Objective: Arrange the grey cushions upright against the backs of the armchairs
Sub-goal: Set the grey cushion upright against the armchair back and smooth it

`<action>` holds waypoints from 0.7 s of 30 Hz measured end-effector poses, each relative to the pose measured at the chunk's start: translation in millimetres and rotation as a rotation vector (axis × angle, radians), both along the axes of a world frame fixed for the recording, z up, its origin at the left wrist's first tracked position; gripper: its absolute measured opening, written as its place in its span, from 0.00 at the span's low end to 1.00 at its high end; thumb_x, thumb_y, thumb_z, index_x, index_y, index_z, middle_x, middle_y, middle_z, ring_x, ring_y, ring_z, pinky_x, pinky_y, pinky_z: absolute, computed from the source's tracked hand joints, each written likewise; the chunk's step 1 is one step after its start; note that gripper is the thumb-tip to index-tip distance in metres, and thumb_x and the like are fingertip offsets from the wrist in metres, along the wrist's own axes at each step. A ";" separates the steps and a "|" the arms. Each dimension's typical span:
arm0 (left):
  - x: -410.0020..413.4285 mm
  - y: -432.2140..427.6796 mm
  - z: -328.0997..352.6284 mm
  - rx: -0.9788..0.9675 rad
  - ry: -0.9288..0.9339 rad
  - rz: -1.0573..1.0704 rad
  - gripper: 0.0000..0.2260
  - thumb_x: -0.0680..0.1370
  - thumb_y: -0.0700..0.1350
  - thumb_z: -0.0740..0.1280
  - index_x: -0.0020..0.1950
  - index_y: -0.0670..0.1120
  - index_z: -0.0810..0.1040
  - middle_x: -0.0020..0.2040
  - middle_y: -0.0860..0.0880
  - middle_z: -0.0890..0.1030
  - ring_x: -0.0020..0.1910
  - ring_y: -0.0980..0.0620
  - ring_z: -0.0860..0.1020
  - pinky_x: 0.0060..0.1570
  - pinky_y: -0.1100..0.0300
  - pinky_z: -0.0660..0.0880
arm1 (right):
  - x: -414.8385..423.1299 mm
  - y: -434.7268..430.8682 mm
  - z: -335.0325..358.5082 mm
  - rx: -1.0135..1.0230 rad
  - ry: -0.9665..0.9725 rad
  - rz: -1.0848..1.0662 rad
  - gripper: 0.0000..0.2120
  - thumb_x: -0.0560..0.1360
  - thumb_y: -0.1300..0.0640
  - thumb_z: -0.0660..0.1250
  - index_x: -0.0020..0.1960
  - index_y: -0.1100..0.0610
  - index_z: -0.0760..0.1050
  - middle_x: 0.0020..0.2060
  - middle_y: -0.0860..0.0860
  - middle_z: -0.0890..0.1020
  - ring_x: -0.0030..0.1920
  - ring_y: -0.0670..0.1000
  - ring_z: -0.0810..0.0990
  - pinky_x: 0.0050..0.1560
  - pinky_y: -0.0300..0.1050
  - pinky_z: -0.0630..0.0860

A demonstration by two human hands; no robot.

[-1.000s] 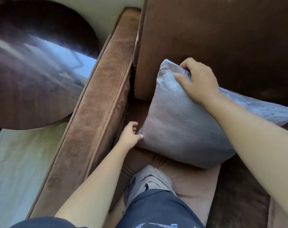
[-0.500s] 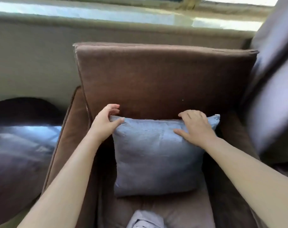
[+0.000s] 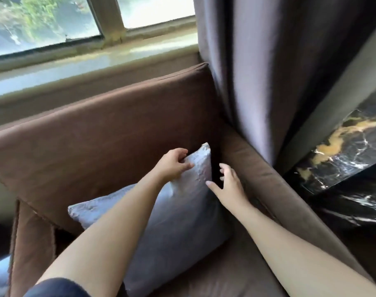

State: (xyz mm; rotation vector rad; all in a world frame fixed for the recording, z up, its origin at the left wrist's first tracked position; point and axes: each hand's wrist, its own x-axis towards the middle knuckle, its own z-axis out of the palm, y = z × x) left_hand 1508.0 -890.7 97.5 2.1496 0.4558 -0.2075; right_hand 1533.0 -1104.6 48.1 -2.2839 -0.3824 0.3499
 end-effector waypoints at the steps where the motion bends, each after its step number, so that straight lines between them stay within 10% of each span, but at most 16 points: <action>1: 13.7 -7.5 -3.2 0.064 0.011 -0.034 0.28 0.74 0.48 0.74 0.72 0.44 0.71 0.67 0.46 0.77 0.65 0.49 0.76 0.62 0.53 0.74 | -3.2 -7.1 -7.8 0.035 0.049 -0.023 0.33 0.73 0.49 0.72 0.73 0.56 0.64 0.66 0.54 0.72 0.59 0.52 0.77 0.58 0.45 0.72; 8: 69.5 -29.6 -7.8 0.178 0.151 -0.091 0.17 0.71 0.58 0.75 0.36 0.48 0.74 0.32 0.53 0.74 0.33 0.54 0.74 0.28 0.59 0.65 | -15.4 -72.2 -79.8 0.038 0.321 -0.145 0.12 0.76 0.55 0.68 0.59 0.57 0.77 0.45 0.50 0.82 0.45 0.54 0.81 0.45 0.42 0.70; 14: 91.1 -7.6 -28.4 0.081 0.192 0.034 0.19 0.72 0.57 0.75 0.31 0.48 0.72 0.27 0.52 0.68 0.22 0.57 0.65 0.25 0.62 0.60 | -24.0 -109.6 -155.6 -0.001 0.528 -0.153 0.08 0.77 0.64 0.64 0.54 0.59 0.78 0.38 0.48 0.78 0.42 0.53 0.79 0.47 0.44 0.73; 21: 115.3 15.5 -41.1 0.028 0.280 0.084 0.20 0.74 0.58 0.72 0.24 0.51 0.77 0.20 0.56 0.71 0.18 0.59 0.67 0.23 0.66 0.63 | -27.8 -115.6 -228.3 -0.065 0.672 -0.187 0.16 0.78 0.69 0.60 0.64 0.64 0.74 0.53 0.54 0.78 0.54 0.50 0.75 0.58 0.41 0.69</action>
